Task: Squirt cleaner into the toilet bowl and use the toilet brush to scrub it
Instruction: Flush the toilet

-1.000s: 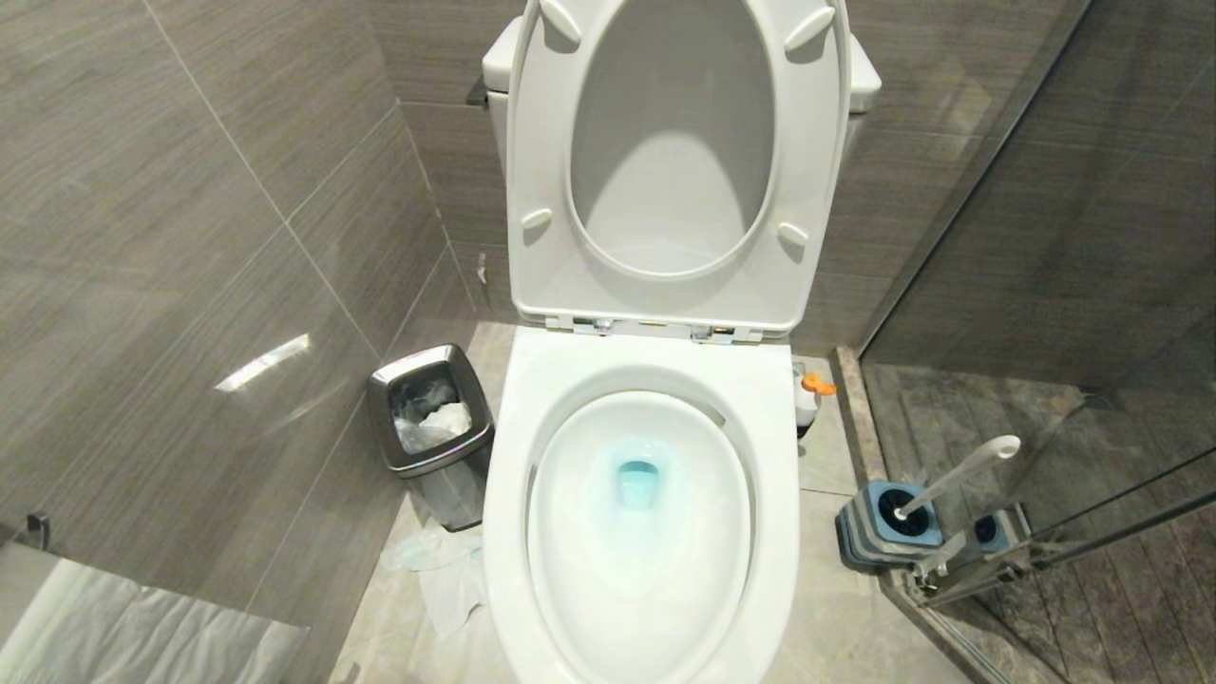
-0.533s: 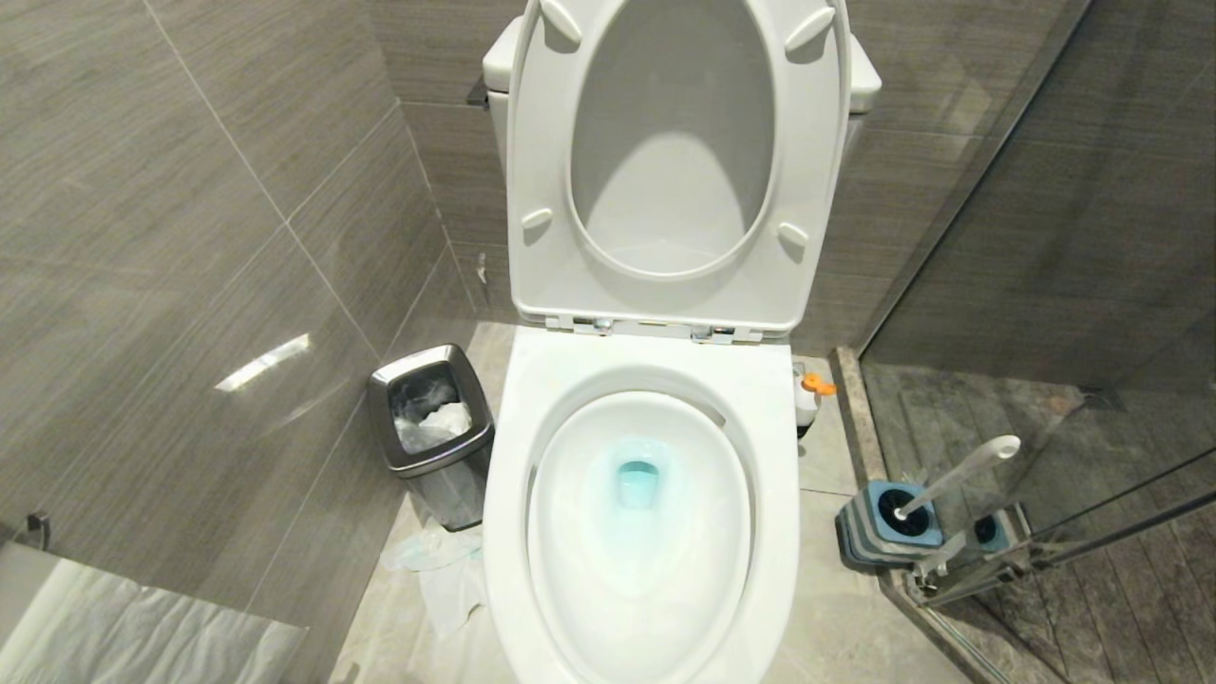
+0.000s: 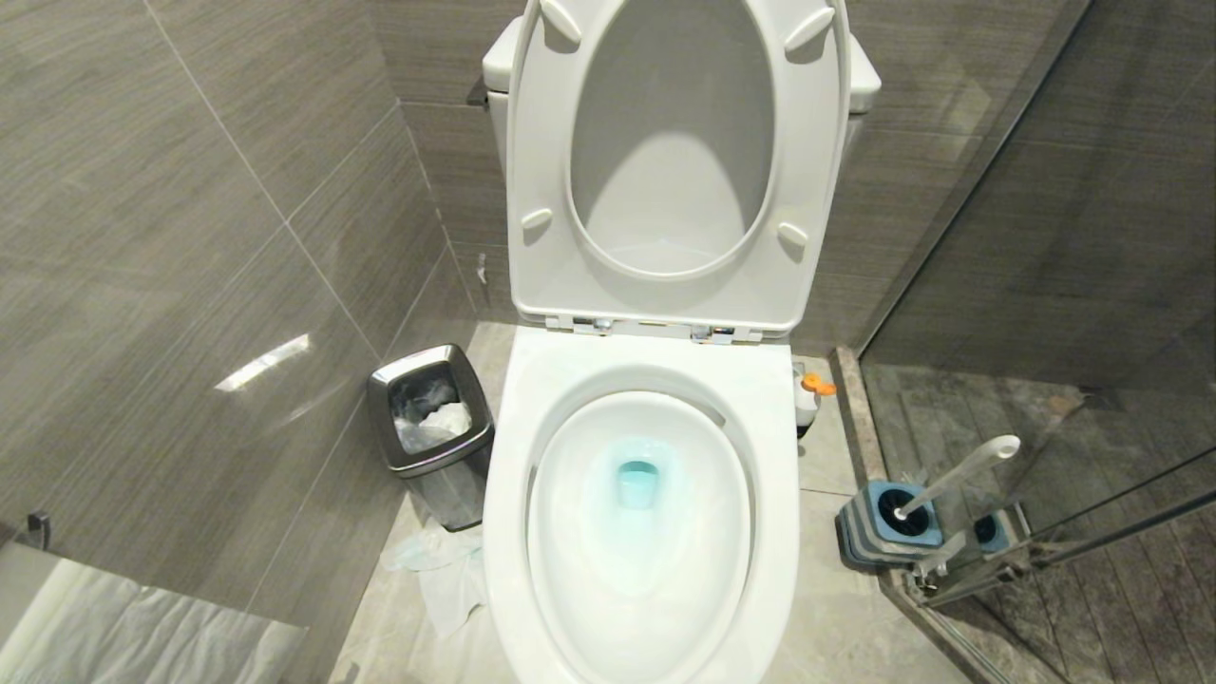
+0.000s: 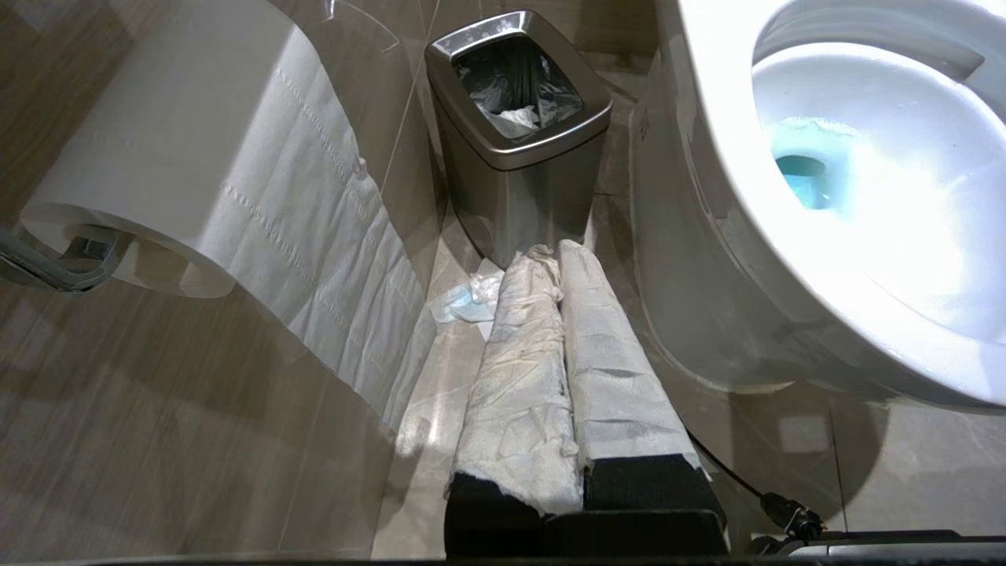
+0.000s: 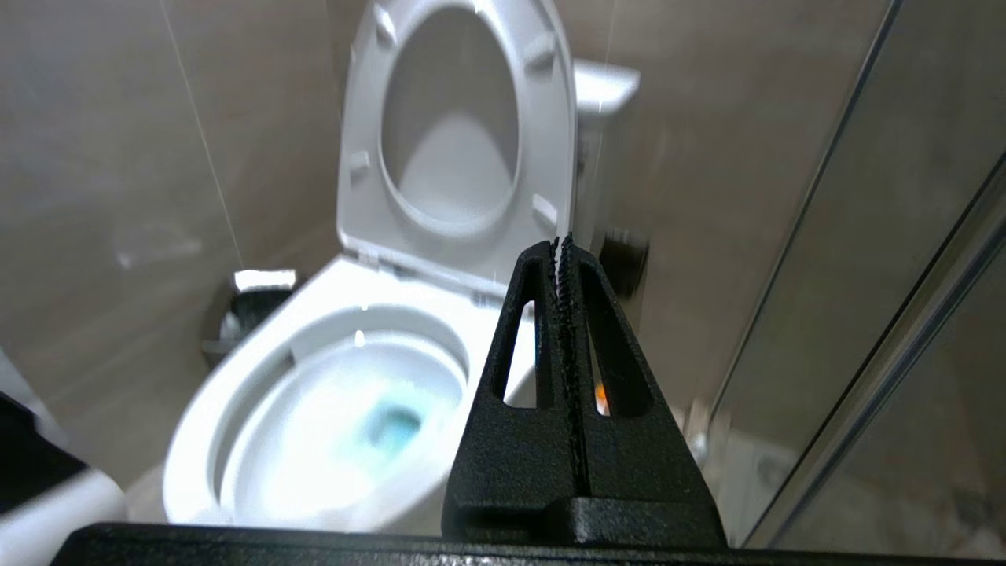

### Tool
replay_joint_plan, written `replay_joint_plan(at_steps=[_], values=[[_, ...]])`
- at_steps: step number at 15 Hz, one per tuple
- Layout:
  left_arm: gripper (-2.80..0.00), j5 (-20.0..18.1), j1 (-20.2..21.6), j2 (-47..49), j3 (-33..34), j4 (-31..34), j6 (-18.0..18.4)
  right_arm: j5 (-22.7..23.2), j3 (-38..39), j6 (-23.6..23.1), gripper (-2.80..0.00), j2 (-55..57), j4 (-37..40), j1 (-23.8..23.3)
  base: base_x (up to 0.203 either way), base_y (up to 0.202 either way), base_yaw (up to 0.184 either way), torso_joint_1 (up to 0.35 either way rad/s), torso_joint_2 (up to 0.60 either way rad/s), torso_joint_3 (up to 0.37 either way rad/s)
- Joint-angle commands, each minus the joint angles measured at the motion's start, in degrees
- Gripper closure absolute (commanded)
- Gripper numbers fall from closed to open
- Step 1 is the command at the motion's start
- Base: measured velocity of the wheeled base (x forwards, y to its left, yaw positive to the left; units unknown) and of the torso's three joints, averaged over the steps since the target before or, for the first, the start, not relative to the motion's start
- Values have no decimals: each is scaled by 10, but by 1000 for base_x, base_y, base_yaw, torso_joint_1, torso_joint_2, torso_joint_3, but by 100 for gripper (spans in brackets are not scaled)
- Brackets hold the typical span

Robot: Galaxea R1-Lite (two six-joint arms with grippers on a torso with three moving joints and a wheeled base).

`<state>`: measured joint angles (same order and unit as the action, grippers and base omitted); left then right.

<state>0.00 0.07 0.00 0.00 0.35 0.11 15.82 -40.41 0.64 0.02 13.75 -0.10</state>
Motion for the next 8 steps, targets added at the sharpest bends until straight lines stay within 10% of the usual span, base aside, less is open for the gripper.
replay_joint_plan(at_steps=[1, 8], values=[[0, 0, 0, 0, 0, 0, 0, -4, 93, -4, 0, 0, -26, 0, 0, 0, 0, 0, 0, 0], [0, 0, 0, 0, 0, 0, 0, -74, 406, -18, 0, 0, -225, 0, 0, 0, 0, 0, 0, 0]])
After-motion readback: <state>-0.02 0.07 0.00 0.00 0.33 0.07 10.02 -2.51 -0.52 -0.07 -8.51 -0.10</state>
